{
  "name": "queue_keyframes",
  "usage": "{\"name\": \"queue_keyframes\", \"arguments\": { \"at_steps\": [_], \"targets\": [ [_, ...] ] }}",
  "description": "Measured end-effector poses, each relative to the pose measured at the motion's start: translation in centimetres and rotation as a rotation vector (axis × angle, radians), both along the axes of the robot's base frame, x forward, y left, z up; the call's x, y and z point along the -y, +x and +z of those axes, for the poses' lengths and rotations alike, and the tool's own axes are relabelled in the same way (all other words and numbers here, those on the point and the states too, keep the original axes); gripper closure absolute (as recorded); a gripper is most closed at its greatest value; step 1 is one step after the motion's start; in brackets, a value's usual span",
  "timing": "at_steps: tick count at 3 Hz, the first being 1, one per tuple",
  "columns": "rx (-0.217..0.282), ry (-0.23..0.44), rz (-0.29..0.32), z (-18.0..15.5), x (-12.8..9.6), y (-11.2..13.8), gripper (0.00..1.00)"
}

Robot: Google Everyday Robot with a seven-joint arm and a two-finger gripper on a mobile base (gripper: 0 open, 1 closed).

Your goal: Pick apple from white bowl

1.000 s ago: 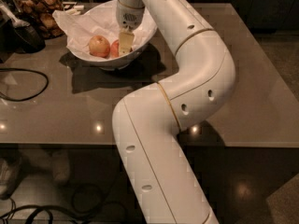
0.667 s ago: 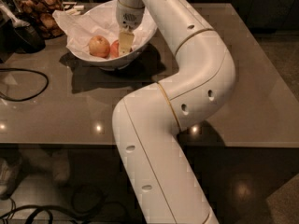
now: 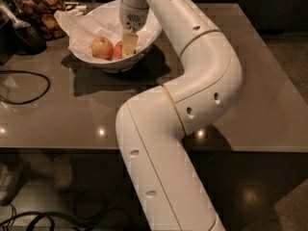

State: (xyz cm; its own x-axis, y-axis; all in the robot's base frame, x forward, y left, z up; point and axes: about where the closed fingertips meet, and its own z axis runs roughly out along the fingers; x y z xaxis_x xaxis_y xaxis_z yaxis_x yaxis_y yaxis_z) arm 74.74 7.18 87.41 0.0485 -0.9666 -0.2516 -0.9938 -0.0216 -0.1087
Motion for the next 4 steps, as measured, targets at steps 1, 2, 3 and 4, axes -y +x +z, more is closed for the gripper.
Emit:
{"name": "queue_keyframes", "arguments": {
  "at_steps": [1,2,3,4],
  "targets": [
    [0.044,0.030,0.006,0.9,-0.9,0.8,1.00],
    [0.060,0.047,0.017,1.5,-1.5,0.8,1.00],
    [0.066,0.063,0.021,2.0,-1.5,0.7,1.00],
    [0.059,0.073,0.021,2.0,-1.4,0.5,1.00]
  ]
}}
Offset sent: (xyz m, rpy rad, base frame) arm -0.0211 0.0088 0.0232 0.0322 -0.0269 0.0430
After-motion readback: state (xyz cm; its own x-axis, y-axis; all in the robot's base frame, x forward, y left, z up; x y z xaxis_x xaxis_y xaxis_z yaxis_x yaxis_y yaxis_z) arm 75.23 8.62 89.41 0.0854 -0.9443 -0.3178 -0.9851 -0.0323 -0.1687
